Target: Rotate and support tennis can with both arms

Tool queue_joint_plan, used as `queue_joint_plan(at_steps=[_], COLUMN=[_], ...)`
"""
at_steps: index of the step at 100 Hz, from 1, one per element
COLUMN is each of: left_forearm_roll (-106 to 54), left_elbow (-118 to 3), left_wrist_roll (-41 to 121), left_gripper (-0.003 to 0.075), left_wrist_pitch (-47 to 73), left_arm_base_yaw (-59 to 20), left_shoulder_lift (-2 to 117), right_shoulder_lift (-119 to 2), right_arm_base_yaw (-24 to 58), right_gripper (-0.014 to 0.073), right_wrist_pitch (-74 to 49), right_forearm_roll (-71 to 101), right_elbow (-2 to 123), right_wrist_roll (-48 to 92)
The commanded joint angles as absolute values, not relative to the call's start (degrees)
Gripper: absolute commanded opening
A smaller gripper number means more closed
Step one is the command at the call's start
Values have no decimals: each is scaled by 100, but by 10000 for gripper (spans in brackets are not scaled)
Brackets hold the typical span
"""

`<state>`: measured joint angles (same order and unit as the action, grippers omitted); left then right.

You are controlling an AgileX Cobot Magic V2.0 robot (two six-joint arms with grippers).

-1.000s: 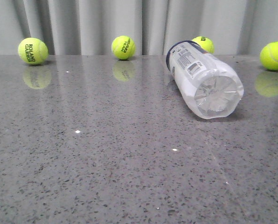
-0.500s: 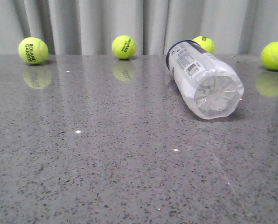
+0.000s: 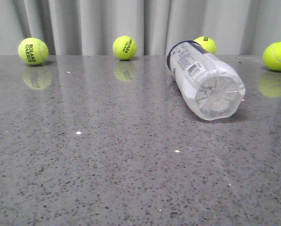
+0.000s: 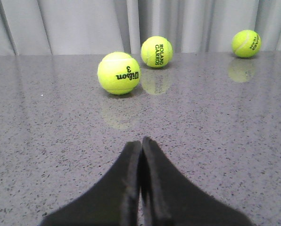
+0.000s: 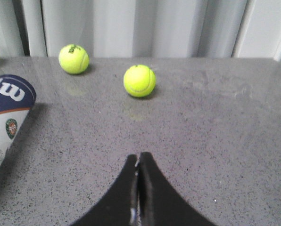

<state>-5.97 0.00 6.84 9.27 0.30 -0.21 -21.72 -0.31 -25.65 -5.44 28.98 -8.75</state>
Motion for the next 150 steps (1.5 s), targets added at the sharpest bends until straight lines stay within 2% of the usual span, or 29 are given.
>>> queue_joint_plan(at_steps=[1,26,35,46,47,53,62,67,84,121,150], left_forearm_roll=[-619,-619,-619,-619,-619,-619,-619,-619,-619,-619,-619], left_elbow=[262,262,262,262,262,262,262,262,262,262,262], left_wrist_roll=[632,632,632,632,632,632,632,632,632,632,632], left_gripper=[-20,-20,-20,-20,-20,-20,-20,-20,-20,-20,-20], left_wrist_pitch=[488,488,488,488,488,488,488,488,488,488,488], left_arm_base_yaw=[-3,-3,-3,-3,-3,-3,-3,-3,-3,-3,-3], left_shoulder_lift=[-220,-220,-220,-220,-220,-220,-220,-220,-220,-220,-220], right_shoulder_lift=[-2737,-3885,-4215,-4456,-4480,-4514,-4551,-4550,-4550,-4787,-5879], right_arm_base_yaw=[-26,-26,-26,-26,-26,-26,-26,-26,-26,43,1043], right_gripper=[-67,-61,1,181,227,349,594,674,612,612,612], right_wrist_pitch=[-2525,-3206,-3396,-3492,-3499,-3517,-3514,-3509,-3281,-3835,-4655], right_forearm_roll=[-534,-495,-482,-426,-420,-384,-317,-317,-312,-39,121], right_elbow=[3439,4276,4509,4657,4671,4682,4682,4682,4682,5124,6469], right_wrist_roll=[-879,-872,-872,-872,-872,-872,-872,-872,-872,-872,-879])
